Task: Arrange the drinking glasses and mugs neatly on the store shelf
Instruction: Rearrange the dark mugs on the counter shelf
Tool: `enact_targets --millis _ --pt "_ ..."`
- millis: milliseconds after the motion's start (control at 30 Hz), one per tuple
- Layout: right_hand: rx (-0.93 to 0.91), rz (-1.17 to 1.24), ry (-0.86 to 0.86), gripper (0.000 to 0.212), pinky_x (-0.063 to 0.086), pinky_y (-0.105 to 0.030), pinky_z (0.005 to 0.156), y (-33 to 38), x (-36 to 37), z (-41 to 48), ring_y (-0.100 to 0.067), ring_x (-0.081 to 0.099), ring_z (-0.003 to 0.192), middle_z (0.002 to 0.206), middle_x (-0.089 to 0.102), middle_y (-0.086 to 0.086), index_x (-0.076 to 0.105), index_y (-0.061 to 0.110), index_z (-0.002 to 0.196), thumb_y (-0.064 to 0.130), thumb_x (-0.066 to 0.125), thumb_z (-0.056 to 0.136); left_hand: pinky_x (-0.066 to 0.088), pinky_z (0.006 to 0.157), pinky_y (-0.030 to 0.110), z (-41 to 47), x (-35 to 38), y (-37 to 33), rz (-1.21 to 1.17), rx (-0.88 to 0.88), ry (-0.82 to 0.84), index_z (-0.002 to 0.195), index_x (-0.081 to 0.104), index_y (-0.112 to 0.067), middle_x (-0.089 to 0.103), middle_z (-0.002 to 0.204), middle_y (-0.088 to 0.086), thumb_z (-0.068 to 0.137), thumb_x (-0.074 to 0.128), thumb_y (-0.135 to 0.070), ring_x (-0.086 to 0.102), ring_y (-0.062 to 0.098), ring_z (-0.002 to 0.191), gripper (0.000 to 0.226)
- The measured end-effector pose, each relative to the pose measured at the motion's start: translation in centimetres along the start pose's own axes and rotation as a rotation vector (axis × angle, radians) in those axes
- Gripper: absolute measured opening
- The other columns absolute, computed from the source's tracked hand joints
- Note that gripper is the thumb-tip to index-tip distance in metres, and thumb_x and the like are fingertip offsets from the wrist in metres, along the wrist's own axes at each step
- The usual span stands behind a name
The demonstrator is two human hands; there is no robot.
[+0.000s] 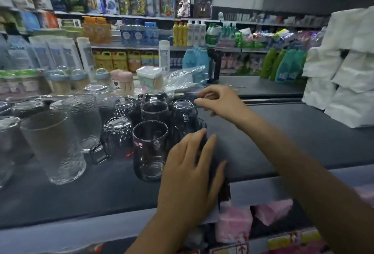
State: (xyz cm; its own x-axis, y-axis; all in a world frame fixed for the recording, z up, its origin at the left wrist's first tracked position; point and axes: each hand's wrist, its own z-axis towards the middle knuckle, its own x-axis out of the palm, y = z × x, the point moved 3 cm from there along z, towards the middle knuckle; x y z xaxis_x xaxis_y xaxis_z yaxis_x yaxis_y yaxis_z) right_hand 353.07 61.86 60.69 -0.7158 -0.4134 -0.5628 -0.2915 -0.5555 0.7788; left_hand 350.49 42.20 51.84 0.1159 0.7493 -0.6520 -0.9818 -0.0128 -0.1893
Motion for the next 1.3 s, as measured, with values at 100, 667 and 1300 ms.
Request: enact_targets --millis 100,667,1300 --pt "0.058 0.009 0.103 0.035 0.062 -0.033 0.072 -0.8 0.8 3.0 -0.024 0.073 0.098 0.108 0.075 -0.005 0.071 0.017 0.117 0.038 0.078 0.090 0.039 0.115 0.043 0.4 0.4 0.2 0.063 -0.013 -0.019 0.144 0.059 -0.013 0.052 0.152 0.008 0.106 0.048 -0.046 0.045 0.031 0.141 0.051" --pt "0.000 0.041 0.339 0.077 0.052 -0.025 0.090 -3.5 3.4 5.2 -0.006 0.062 0.103 0.114 0.064 0.011 0.061 0.021 0.140 0.052 0.086 0.074 0.036 0.118 0.046 -0.1 0.9 -0.3 0.167 -0.048 0.046 0.145 0.058 -0.014 0.039 0.162 0.010 0.107 0.046 -0.046 0.028 0.027 0.155 0.051" --pt "0.015 0.602 -0.009 0.044 0.061 -0.035 0.091 -1.5 0.3 5.5 -0.014 0.075 0.092 0.099 0.080 0.000 0.077 0.011 0.112 0.045 0.081 0.084 0.042 0.115 0.044 -0.4 0.4 -0.6 0.065 -0.008 -0.062 0.134 0.066 -0.012 0.046 0.157 0.008 0.103 0.058 -0.032 0.034 0.025 0.152 0.037"
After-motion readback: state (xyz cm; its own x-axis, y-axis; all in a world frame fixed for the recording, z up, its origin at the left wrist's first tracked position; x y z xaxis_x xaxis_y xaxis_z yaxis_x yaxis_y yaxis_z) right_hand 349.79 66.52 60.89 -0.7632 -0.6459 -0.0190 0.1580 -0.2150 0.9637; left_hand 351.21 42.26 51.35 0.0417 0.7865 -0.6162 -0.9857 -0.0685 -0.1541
